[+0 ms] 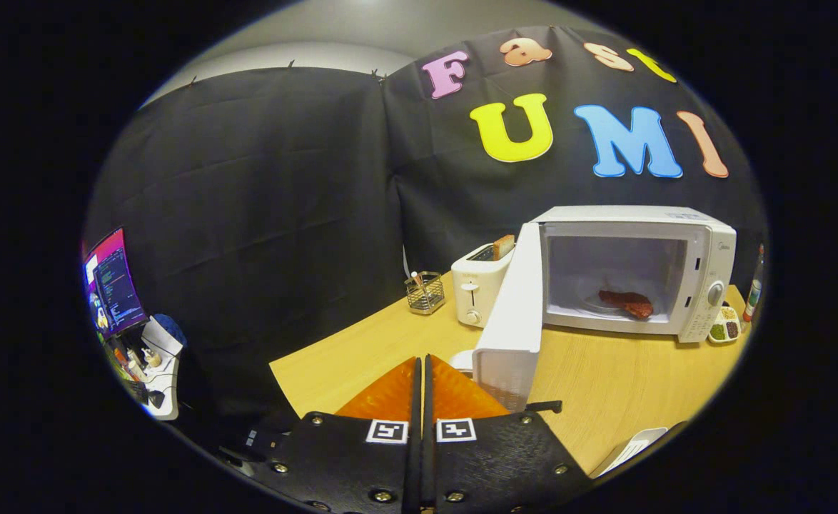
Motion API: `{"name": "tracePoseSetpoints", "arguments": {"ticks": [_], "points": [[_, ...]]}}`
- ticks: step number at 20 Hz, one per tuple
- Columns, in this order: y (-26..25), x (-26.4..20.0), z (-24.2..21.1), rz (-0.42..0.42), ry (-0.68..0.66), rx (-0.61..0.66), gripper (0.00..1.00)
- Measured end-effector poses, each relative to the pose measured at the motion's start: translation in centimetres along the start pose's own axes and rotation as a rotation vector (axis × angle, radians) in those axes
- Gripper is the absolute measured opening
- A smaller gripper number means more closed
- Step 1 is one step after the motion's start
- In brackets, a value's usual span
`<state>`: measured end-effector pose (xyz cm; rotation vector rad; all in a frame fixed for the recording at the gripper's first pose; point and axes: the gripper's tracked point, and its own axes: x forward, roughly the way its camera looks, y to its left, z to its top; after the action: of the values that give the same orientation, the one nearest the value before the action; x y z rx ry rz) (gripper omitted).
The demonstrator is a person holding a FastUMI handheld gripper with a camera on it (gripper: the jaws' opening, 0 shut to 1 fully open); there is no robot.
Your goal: Open the microwave, put the food inside, and close the microwave door.
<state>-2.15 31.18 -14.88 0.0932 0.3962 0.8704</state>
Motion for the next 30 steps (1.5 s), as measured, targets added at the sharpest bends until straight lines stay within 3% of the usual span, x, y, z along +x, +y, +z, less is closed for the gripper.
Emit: {"name": "tracePoseSetpoints", "arguments": {"ticks": [6, 18, 30], "points": [[-4.4, -0.9, 0.0, -0.050, 0.016, -0.014, 0.01], [-17.9, -1.5, 1.5, -0.236, 0.006, 0.027, 0.01], [-29.9, 1.9, 3.3, -0.380, 0.001, 0.057, 0.00]]}}
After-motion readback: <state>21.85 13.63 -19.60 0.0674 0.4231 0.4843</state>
